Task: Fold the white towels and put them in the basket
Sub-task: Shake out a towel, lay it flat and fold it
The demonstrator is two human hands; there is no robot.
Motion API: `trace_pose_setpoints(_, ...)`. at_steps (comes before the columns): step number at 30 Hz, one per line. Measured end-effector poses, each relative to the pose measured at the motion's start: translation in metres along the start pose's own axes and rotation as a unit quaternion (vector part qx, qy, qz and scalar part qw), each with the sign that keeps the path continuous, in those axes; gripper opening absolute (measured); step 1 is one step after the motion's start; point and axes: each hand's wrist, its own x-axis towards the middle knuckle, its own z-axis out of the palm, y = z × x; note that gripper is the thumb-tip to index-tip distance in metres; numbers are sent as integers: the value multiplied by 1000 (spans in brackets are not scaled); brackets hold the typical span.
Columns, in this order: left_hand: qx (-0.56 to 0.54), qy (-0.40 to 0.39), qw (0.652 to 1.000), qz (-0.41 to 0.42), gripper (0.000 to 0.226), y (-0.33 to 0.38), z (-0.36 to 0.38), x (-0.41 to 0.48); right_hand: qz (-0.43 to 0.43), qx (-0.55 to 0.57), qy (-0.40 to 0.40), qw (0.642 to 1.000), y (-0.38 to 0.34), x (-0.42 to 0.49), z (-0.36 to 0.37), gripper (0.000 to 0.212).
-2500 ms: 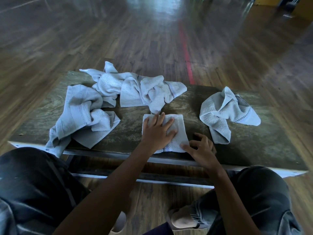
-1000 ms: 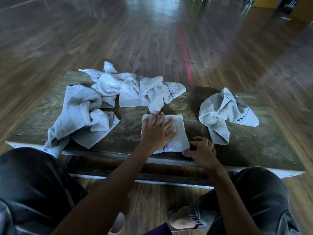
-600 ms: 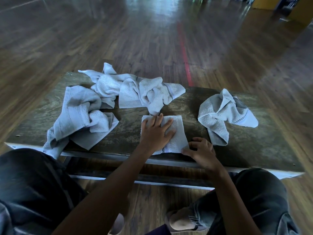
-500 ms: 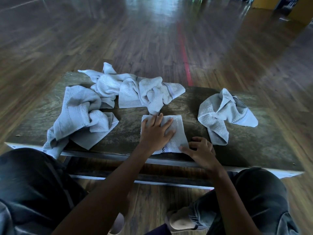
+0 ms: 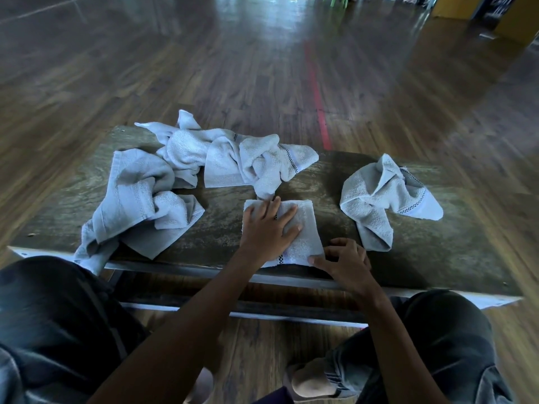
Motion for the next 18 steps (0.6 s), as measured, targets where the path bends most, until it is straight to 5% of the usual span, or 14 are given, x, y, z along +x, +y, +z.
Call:
trace_pose_setpoints(8,-14,-16,1000,7,59,0,-1,0,13,-23,-3,1000,6,5,-4,35)
trace_pose_setpoints(11,-89,8,996,-1,60,-5,-4,-2,-1,-8,96,995,3,14,-3,40)
trace_pose_setpoints(14,-88,66,994,-24,73,-13,-3,-26,-111,-83,187,972,-10,23,10,37)
trace_pose_setpoints(18,-61,40,997,-26,74,-19,9,-63,-258,-244,141,924,-12,31,43,65)
